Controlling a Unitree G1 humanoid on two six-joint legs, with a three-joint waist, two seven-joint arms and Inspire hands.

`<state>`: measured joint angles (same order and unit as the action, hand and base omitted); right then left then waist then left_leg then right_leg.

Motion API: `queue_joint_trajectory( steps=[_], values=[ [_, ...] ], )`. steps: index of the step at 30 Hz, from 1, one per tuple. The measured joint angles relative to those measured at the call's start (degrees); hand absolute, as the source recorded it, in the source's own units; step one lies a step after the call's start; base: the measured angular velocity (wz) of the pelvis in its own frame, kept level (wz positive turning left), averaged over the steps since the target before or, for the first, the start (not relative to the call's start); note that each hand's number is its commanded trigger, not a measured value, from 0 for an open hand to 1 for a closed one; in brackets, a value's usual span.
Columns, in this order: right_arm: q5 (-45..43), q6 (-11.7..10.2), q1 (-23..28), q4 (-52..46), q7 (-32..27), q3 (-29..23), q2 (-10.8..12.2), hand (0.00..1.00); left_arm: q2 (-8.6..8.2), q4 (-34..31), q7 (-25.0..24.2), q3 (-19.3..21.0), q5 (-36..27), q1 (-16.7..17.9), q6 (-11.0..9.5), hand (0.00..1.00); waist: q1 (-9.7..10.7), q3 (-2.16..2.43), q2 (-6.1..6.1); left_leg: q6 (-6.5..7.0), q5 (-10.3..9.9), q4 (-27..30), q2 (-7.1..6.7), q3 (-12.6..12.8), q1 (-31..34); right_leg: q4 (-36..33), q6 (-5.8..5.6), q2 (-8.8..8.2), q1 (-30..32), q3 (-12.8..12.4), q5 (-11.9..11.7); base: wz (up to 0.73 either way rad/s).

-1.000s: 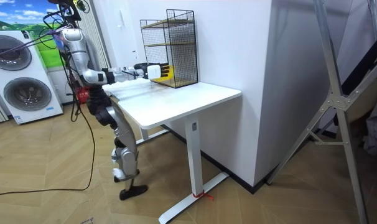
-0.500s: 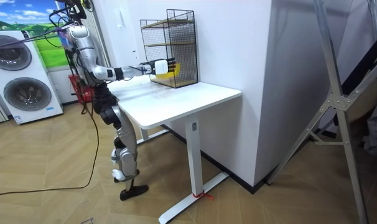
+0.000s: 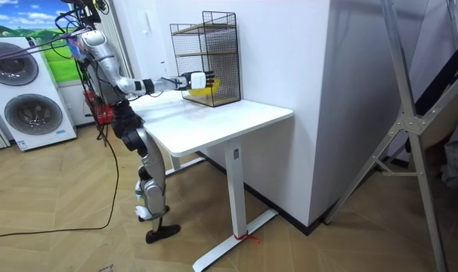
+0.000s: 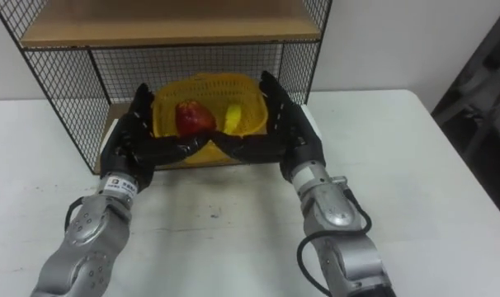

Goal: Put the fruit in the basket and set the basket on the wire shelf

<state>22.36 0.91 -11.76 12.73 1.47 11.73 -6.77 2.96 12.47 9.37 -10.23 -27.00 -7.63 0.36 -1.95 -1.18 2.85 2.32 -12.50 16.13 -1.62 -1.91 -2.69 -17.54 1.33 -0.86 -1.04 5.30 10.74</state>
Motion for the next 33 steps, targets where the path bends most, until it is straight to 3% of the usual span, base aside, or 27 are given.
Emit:
queue_joint_trajectory(
  steps=[6, 8, 15, 18, 25, 33],
  values=[
    [4.96, 0.80, -7.61, 6.79, -2.18, 0.00, 0.78, 0.00, -0.64, 7.52, 2.18, 0.61, -1.65, -7.07, 3.01, 0.00, -0.03, -0.13, -0.63, -0.02, 0.02, 0.00, 0.06, -0.56, 0.52, 2.27, 0.02, 0.27, -0.75, 0.78, -1.14, 0.05],
    [5.03, 2.03, -9.93, 9.24, -2.73, -0.15, 0.92, 0.00, -0.92, 9.75, 2.72, 1.81, -2.71, -10.03, 4.29, 0.00, -0.02, -0.16, -0.71, -0.10, 0.42, -0.47, 0.09, -1.17, 0.66, 3.32, 0.03, 0.27, -0.94, 1.15, -1.74, 0.08],
    [4.95, 4.46, -12.31, 13.88, -3.80, -0.21, 1.57, 0.00, -1.31, 13.20, 2.94, 2.52, -2.10, -11.65, 6.59, 0.00, 0.22, -0.20, -1.77, -0.12, 0.92, -0.80, 0.19, -1.99, 0.66, 3.79, 0.04, -0.07, -1.34, 1.75, -2.08, 0.06],
    [4.89, 6.73, -15.65, 18.85, -4.62, -1.94, 2.26, 0.00, -1.53, 15.70, 2.94, 2.77, -2.19, -14.84, 8.67, 0.00, 0.29, -0.16, -2.33, -0.08, 1.03, -1.10, -0.09, -2.29, 0.97, 3.89, 0.02, -0.10, -1.40, 2.56, -2.07, 0.10],
    [6.89, 7.36, -18.70, 23.99, -5.12, -2.31, 2.31, 0.00, -1.36, 15.88, 2.92, 3.43, -2.30, -15.68, 10.54, 0.00, 0.35, -0.18, -2.70, -0.05, 1.36, -0.84, -0.13, -2.74, 0.81, 3.98, 0.00, -0.55, -1.59, 3.02, -2.05, 0.03],
    [9.42, 8.59, -18.71, 26.01, -4.92, -2.30, 2.50, 0.00, -1.30, 18.30, 2.98, 4.78, -2.58, -17.40, 11.50, 0.00, 0.19, -0.18, -2.71, -0.06, 1.36, -0.95, -0.15, -2.74, 0.33, 3.92, -0.01, -0.60, -2.04, 3.26, -2.05, 0.00]
  ],
)
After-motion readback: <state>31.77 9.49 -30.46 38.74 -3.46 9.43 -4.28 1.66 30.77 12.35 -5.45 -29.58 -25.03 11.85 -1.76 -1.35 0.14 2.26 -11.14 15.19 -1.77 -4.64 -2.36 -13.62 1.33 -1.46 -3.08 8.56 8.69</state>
